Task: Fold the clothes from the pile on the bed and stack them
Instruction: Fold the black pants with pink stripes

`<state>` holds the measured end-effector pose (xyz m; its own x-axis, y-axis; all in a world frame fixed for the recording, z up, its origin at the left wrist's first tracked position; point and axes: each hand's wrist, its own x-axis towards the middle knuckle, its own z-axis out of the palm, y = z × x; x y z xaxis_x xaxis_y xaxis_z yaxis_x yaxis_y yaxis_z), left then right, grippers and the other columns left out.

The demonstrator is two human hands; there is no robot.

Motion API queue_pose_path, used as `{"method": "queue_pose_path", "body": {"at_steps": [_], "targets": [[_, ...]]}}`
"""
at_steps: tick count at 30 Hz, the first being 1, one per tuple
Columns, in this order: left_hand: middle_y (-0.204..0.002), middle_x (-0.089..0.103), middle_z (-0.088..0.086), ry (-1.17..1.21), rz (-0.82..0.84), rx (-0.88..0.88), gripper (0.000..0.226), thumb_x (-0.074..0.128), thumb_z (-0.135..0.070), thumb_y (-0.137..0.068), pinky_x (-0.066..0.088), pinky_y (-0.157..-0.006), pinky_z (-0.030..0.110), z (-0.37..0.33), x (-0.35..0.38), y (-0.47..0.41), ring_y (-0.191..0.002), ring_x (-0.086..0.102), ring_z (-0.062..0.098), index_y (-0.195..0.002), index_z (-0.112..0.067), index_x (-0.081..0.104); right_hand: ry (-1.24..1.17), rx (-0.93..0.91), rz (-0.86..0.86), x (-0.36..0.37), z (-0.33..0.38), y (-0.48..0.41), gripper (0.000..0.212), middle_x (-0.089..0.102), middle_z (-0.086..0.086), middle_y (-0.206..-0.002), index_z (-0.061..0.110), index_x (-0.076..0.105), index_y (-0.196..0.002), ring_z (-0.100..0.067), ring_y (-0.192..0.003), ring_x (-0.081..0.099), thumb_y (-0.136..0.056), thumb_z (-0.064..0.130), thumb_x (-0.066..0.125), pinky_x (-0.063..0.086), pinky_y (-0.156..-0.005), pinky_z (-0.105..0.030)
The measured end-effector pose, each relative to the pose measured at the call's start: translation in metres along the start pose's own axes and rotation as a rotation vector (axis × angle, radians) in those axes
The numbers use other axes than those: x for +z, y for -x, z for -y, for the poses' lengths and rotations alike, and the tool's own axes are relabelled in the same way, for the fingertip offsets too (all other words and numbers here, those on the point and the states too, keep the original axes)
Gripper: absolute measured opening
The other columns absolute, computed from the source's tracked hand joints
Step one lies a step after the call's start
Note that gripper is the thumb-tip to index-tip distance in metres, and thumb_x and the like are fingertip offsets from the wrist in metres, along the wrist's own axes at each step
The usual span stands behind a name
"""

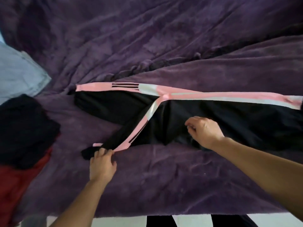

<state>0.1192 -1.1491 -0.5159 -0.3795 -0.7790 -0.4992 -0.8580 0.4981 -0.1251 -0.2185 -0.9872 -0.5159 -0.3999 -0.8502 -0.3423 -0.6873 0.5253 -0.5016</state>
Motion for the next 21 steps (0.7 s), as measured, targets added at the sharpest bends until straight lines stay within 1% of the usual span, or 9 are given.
{"method": "queue_pose_path", "body": {"at_steps": [3, 5, 7, 10, 12, 14, 18, 20, 21], "targets": [[-0.111, 0.06, 0.015, -0.141, 0.007, 0.091, 0.072, 0.092, -0.026, -0.047, 0.051, -0.081, 0.05, 0.046, 0.031, -0.003, -0.102, 0.058, 0.038, -0.113, -0.012, 0.066, -0.017, -0.087, 0.062, 0.043, 0.055, -0.018, 0.023, 0.067, 0.003, -0.103, 0.021, 0.065, -0.111, -0.027, -0.089, 0.065, -0.09, 0.02, 0.054, 0.05, -0.071, -0.034], [-0.118, 0.058, 0.017, -0.151, -0.05, 0.142, 0.081, 0.092, -0.028, -0.045, 0.049, -0.085, 0.052, 0.073, 0.053, -0.016, -0.108, 0.056, 0.038, -0.118, -0.011, 0.063, -0.038, -0.096, 0.086, 0.077, 0.085, -0.034, 0.028, 0.067, 0.004, -0.104, 0.022, 0.062, -0.118, -0.024, -0.089, 0.066, -0.09, 0.022, 0.056, 0.051, -0.073, -0.035], [-0.12, 0.057, 0.016, -0.105, -0.127, 0.192, 0.073, 0.089, -0.029, -0.054, 0.046, -0.088, 0.052, 0.095, 0.069, -0.035, -0.111, 0.054, 0.037, -0.119, -0.012, 0.062, -0.159, 0.03, 0.093, 0.113, 0.112, -0.052, 0.04, 0.068, 0.003, -0.106, 0.022, 0.054, -0.128, -0.02, -0.089, 0.066, -0.088, 0.028, 0.062, 0.052, -0.079, -0.034], [-0.109, 0.06, 0.009, 0.044, -0.277, 0.251, 0.038, 0.076, -0.014, -0.071, 0.045, -0.079, 0.047, 0.124, 0.072, -0.06, -0.099, 0.057, 0.033, -0.107, -0.013, 0.064, -0.677, 0.5, -0.069, 0.153, 0.152, -0.079, 0.061, 0.068, 0.002, -0.096, 0.018, 0.051, -0.129, -0.018, -0.083, 0.067, -0.077, 0.036, 0.077, 0.056, -0.079, -0.037], [-0.094, 0.064, 0.004, 0.27, -0.298, 0.253, 0.021, 0.06, -0.006, -0.075, 0.046, -0.074, 0.041, 0.143, 0.057, -0.077, -0.087, 0.061, 0.03, -0.094, -0.013, 0.065, -1.017, 0.79, -0.21, 0.163, 0.175, -0.093, 0.053, 0.068, -0.005, -0.096, 0.015, 0.055, -0.122, -0.016, -0.073, 0.066, -0.077, 0.027, 0.079, 0.057, -0.062, -0.032], [-0.083, 0.066, 0.002, 0.563, -0.212, 0.205, 0.018, 0.051, -0.004, -0.078, 0.047, -0.07, 0.036, 0.158, 0.034, -0.098, -0.077, 0.062, 0.025, -0.087, -0.012, 0.064, -1.176, 0.94, -0.274, 0.164, 0.192, -0.1, 0.041, 0.068, -0.011, -0.098, 0.013, 0.056, -0.117, -0.014, -0.064, 0.064, -0.081, 0.016, 0.075, 0.051, -0.051, -0.026], [-0.08, 0.066, 0.004, 1.142, -0.002, -0.057, 0.018, 0.055, 0.001, -0.084, 0.046, -0.071, 0.028, 0.169, -0.037, -0.16, -0.078, 0.06, 0.018, -0.088, -0.013, 0.067, -1.364, 0.911, -0.375, 0.133, 0.22, -0.125, 0.032, 0.065, -0.006, -0.077, 0.013, 0.049, -0.113, -0.008, -0.046, 0.06, -0.087, 0.003, 0.065, 0.045, -0.044, -0.021], [-0.087, 0.067, 0.007, 1.377, 0.089, -0.206, 0.015, 0.057, -0.006, -0.087, 0.049, -0.072, 0.03, 0.171, -0.07, -0.198, -0.081, 0.061, 0.02, -0.091, -0.015, 0.068, -1.444, 0.831, -0.4, 0.106, 0.234, -0.147, 0.028, 0.066, -0.006, -0.082, 0.017, 0.047, -0.104, -0.009, -0.051, 0.065, -0.088, -0.003, 0.06, 0.045, -0.044, -0.02], [-0.092, 0.068, 0.008, 1.467, 0.122, -0.285, 0.011, 0.058, -0.014, -0.089, 0.051, -0.071, 0.032, 0.172, -0.083, -0.218, -0.082, 0.064, 0.022, -0.093, -0.017, 0.068, -1.47, 0.775, -0.398, 0.093, 0.238, -0.158, 0.029, 0.068, -0.007, -0.087, 0.019, 0.047, -0.102, -0.011, -0.061, 0.069, -0.088, -0.004, 0.058, 0.046, -0.047, -0.022]]}}
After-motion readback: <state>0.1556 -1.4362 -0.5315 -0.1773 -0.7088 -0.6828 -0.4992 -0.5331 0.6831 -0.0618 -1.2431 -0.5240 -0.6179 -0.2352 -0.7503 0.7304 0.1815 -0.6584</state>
